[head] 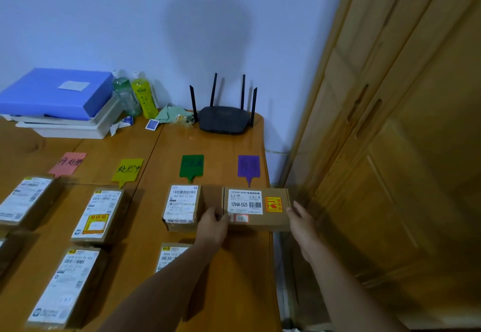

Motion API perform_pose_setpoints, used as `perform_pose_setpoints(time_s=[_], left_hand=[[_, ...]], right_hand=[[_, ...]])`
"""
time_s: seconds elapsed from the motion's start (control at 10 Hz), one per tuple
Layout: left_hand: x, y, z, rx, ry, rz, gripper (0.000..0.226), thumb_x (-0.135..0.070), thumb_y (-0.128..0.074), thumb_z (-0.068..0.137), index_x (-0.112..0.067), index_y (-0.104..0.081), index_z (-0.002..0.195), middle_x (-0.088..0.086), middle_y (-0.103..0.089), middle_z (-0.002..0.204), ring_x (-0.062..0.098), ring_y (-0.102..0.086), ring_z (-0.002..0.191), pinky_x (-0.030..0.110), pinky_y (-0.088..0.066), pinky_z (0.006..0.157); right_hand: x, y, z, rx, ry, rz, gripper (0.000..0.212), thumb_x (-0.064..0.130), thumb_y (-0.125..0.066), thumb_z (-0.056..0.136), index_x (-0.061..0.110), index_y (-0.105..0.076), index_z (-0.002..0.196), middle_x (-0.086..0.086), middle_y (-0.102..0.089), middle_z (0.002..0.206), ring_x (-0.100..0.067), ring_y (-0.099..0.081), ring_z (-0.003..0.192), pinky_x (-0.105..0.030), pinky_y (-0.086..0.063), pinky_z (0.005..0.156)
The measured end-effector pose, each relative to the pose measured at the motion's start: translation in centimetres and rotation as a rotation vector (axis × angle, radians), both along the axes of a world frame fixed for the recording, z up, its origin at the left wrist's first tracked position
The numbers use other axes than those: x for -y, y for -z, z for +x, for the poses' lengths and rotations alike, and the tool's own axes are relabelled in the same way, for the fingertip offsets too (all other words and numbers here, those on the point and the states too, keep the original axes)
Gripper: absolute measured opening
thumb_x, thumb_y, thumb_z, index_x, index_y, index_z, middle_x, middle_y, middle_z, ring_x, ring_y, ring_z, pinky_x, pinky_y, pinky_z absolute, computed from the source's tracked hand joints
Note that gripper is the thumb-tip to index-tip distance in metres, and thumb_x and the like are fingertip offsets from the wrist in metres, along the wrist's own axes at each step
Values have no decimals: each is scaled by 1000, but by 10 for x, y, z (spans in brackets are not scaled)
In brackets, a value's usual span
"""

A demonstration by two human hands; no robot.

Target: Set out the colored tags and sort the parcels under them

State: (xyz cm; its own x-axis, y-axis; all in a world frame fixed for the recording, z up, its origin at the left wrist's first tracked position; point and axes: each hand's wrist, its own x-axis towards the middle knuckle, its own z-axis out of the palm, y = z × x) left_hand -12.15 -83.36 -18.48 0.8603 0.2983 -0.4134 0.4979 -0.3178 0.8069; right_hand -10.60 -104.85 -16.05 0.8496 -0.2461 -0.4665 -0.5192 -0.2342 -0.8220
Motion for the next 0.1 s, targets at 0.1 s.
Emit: perform_pose_setpoints(time_s=[0.1], left_hand=[[1,-21,5,24,-5,11,16,-24,-57,101,-12,-60,111,9,-68,109,23,-67,98,45,-58,89]], right_hand=[[-2,-30,-4,18,-16,-13,50,30,-44,107,26,-33,156,-7,-43,154,-27,-43,139,-41,-39,108]])
